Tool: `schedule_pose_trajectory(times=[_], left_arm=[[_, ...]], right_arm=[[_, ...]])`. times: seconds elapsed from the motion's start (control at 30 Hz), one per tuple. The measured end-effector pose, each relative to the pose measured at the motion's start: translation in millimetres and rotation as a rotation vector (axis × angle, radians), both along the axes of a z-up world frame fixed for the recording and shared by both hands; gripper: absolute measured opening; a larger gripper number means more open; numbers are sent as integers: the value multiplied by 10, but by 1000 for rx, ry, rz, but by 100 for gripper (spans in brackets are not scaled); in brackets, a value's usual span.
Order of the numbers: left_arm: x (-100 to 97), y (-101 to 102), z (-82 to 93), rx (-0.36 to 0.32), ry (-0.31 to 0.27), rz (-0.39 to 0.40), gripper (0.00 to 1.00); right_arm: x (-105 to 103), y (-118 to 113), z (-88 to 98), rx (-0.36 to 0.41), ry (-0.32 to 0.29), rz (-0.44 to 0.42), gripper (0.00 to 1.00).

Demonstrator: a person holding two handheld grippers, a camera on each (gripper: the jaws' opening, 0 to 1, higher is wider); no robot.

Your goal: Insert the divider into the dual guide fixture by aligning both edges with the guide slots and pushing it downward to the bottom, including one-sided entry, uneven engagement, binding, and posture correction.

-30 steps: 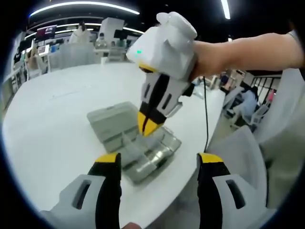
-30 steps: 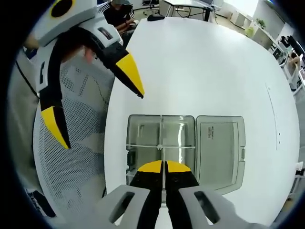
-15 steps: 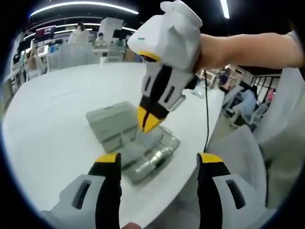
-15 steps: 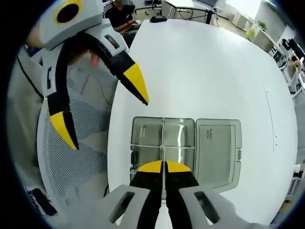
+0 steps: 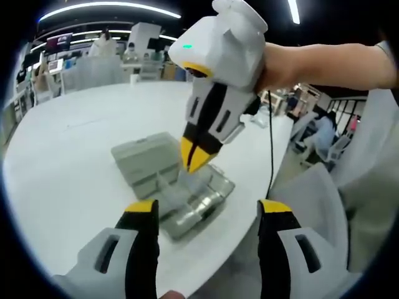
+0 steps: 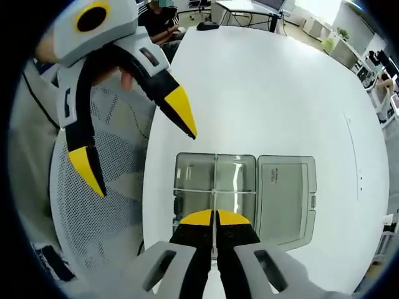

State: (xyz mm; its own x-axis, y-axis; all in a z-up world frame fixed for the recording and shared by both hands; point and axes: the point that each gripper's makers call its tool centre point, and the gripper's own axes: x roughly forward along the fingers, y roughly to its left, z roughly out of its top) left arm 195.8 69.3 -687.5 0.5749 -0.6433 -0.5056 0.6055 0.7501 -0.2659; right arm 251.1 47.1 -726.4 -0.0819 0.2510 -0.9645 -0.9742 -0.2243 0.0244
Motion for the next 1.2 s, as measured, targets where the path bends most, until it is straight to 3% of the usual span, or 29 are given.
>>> schedule_pose_trajectory(times=[0.77, 0.83, 1.2], left_arm=[[3, 2, 0, -2, 1, 3, 62], [4, 3, 2, -3, 0, 3, 62], [-3, 4, -7, -4, 3, 3, 62]], right_arm=[[-20, 10, -32, -10, 22, -53, 0], [-2, -3, -59, -18, 2, -21, 0], [-9, 5, -101, -7, 20, -42, 0]])
